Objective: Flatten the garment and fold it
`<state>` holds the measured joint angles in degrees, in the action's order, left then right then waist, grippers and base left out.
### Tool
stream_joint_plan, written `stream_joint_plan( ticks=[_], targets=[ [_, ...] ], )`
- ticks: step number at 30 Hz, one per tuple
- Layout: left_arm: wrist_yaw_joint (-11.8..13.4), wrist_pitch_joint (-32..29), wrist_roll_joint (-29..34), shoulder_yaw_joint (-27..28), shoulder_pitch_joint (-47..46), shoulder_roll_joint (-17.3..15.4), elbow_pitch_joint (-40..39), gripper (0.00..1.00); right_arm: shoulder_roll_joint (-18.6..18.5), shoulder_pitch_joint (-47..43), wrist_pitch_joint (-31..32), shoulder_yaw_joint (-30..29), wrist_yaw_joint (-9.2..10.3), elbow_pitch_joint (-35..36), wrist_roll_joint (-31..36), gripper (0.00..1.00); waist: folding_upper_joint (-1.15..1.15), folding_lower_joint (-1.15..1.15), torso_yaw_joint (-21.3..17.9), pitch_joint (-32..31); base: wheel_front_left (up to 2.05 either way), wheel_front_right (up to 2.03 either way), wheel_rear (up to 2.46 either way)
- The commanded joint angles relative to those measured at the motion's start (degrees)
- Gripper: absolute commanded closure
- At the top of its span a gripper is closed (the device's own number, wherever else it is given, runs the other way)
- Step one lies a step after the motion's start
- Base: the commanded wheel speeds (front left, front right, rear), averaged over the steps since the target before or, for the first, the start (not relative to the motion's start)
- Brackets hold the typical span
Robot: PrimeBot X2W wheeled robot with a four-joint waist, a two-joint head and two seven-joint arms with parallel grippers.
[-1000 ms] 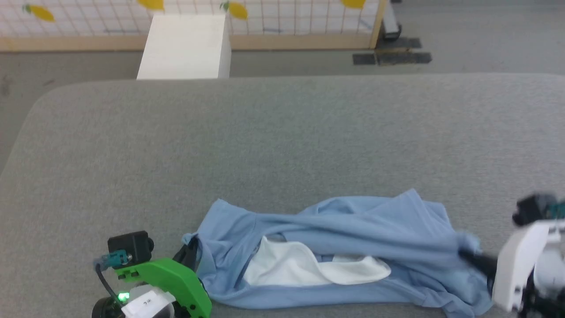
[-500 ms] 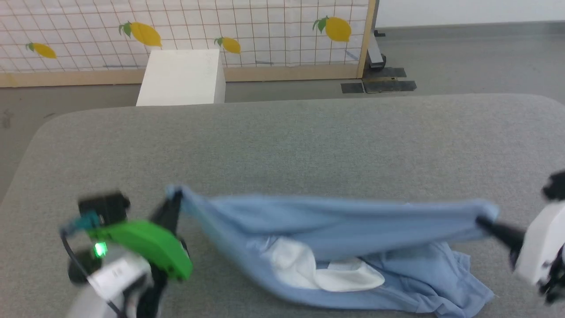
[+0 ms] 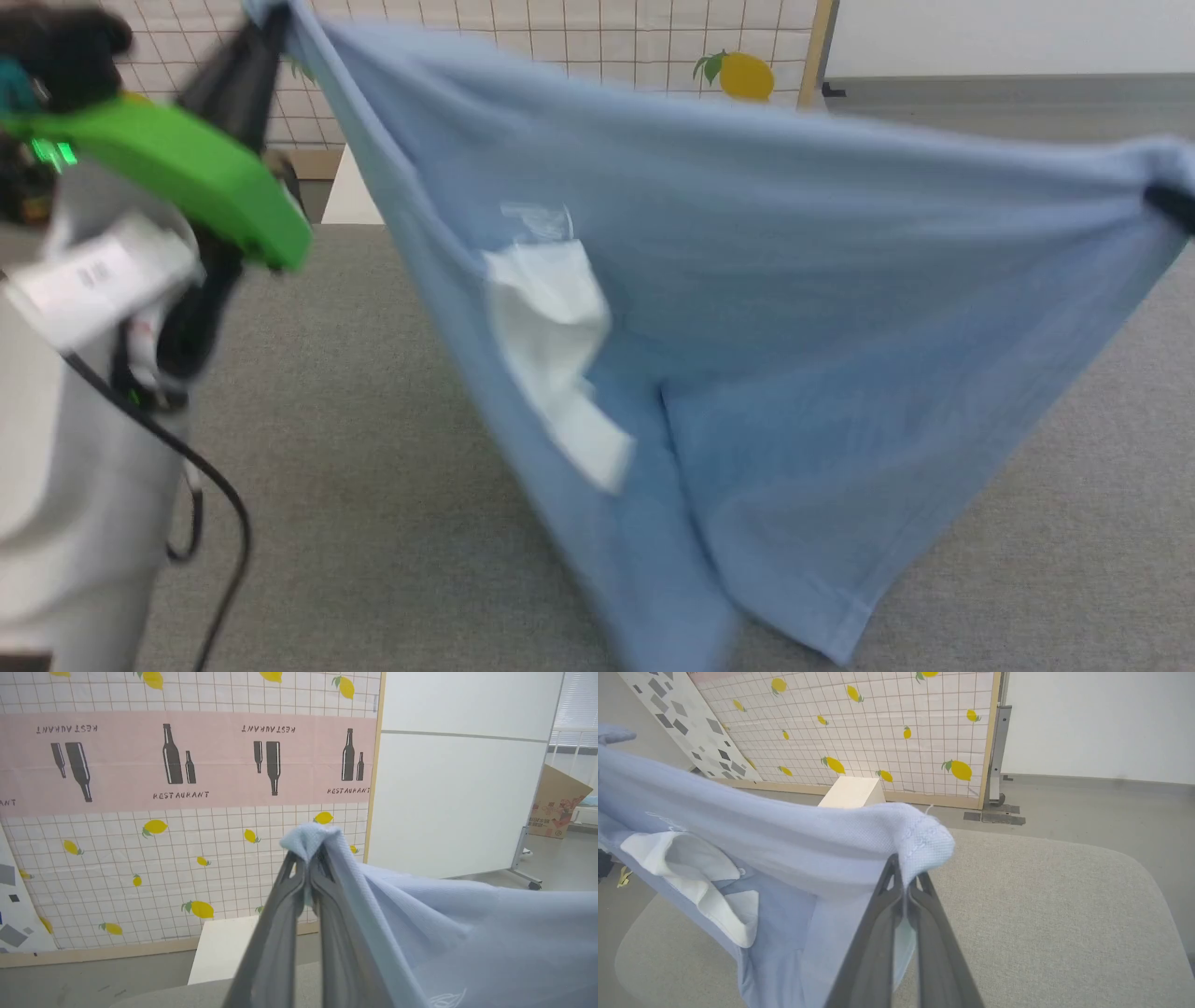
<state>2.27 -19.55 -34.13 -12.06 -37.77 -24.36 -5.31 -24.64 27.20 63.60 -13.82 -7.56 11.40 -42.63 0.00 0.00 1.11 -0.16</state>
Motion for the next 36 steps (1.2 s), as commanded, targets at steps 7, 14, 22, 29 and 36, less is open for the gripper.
stream_joint_plan(
  ticks=[7, 14, 22, 29, 36],
  targets=[
    [-3.0, 0.6, 2.0, -0.9, -12.4, -1.3, 7.1, 1.00, -0.7, 7.5, 0.5, -0.1, 0.08, -2.6, -0.9, 1.00, 0.00, 0.00, 0.2, 0.8, 0.00, 0.00, 0.00],
    [-4.6, -0.4, 3.9, -2.6, -20.2, -2.0, 13.8, 1.00, -0.9, 12.7, 0.6, 0.1, 0.08, -4.8, 0.0, 1.00, 0.00, 0.00, 0.4, 4.9, 0.00, 0.00, 0.00],
    [-1.5, 1.8, 11.5, -4.0, -35.3, -2.6, 22.8, 1.00, 0.9, 30.5, -2.1, 0.2, 0.08, -11.5, 7.2, 1.00, 0.00, 0.00, -0.2, 18.9, 0.00, 0.00, 0.00],
    [2.6, 5.3, 19.0, -5.0, -51.1, -3.3, 27.9, 1.00, 5.1, 50.9, -8.8, 1.2, 0.08, -20.4, 16.7, 1.00, 0.00, 0.00, -1.4, 30.3, 0.00, 0.00, 0.00],
    [6.5, 12.2, 22.8, -4.9, -60.7, -2.2, 31.8, 1.00, 8.9, 64.4, -16.9, 1.0, 0.08, -28.0, 23.9, 1.00, 0.00, 0.00, -1.3, 36.5, 0.00, 0.00, 0.00]
  ],
)
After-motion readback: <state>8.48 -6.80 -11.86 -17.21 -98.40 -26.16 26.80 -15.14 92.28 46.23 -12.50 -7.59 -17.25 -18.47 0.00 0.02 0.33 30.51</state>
